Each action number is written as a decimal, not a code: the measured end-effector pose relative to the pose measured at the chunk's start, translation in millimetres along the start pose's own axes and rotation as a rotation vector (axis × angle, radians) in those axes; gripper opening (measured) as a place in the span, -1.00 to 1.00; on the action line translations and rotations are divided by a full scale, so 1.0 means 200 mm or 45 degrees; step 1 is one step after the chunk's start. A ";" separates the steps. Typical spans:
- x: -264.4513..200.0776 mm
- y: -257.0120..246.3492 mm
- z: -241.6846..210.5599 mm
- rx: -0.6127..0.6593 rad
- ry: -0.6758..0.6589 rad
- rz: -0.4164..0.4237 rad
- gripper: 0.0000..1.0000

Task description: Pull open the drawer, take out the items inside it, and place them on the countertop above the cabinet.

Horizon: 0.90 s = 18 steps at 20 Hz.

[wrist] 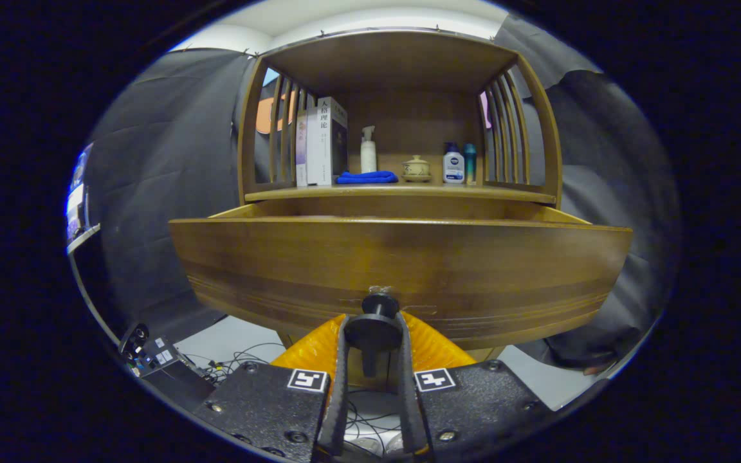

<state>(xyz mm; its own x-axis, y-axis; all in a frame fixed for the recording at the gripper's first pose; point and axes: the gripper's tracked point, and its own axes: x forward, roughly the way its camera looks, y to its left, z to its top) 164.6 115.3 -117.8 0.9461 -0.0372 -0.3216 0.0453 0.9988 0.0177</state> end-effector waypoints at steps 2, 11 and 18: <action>0.00 0.00 0.00 -0.003 -0.004 -0.002 -0.27; -0.06 -0.04 0.14 -0.209 -0.057 -0.076 0.62; -0.16 -0.04 0.71 -0.289 -0.301 -0.064 1.00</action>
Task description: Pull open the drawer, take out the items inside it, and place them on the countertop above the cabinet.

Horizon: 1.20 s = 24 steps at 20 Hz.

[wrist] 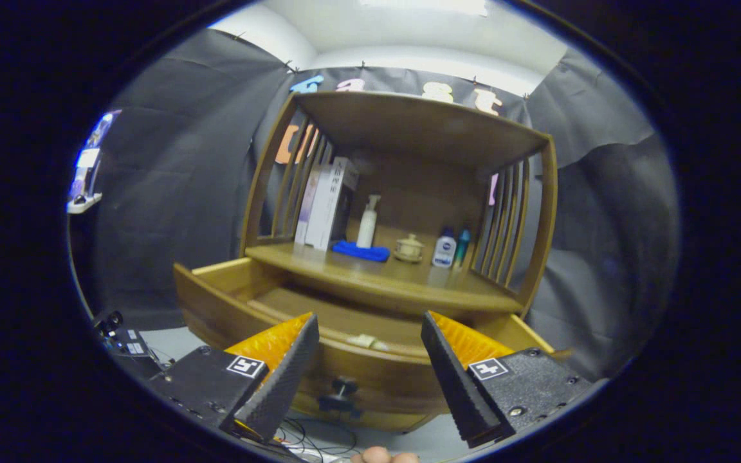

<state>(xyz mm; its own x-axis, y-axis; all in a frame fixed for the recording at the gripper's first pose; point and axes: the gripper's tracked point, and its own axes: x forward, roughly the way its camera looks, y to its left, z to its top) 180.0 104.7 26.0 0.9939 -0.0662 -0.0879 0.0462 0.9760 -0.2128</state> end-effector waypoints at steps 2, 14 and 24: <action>0.10 -0.02 0.07 -0.003 0.053 0.026 1.00; 0.47 0.07 -0.33 0.321 1.075 0.138 0.87; 0.47 0.07 -0.55 0.300 1.237 0.119 0.46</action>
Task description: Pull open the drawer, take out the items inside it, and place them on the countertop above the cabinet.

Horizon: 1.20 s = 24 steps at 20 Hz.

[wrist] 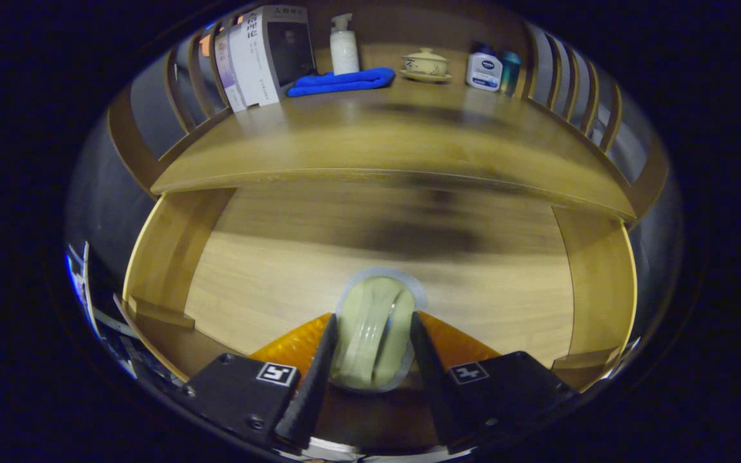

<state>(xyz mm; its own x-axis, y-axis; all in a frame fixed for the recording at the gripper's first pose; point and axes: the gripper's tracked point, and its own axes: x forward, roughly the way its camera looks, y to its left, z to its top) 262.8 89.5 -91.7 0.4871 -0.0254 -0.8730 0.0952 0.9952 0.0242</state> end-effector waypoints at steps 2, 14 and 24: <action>0.01 0.00 0.02 -0.032 -0.014 -0.013 0.14; -0.08 0.00 0.12 -0.091 -0.123 -0.030 -0.63; -0.36 0.02 0.23 -0.155 -0.329 -0.036 -0.63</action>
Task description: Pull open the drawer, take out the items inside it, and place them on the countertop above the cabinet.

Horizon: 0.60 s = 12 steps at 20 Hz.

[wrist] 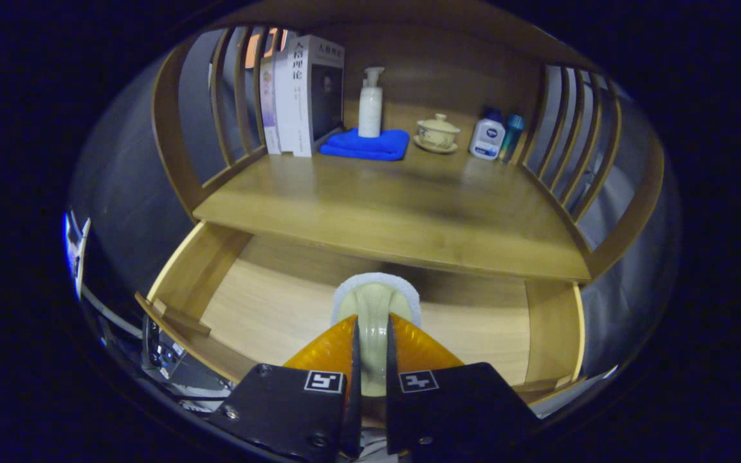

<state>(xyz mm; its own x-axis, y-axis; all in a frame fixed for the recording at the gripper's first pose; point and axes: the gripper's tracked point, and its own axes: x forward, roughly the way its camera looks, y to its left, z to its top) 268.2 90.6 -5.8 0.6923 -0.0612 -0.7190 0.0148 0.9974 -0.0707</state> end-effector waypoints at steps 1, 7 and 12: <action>-0.02 -0.01 0.03 -0.002 -0.025 -0.003 -0.63; -0.12 -0.07 0.30 0.109 -0.212 0.008 -0.63; -0.05 -0.12 0.52 0.162 -0.278 0.003 -0.64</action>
<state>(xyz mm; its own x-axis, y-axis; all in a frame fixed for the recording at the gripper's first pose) 336.0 70.8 75.0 0.8318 -0.0632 -0.5515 0.0942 0.9952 0.0281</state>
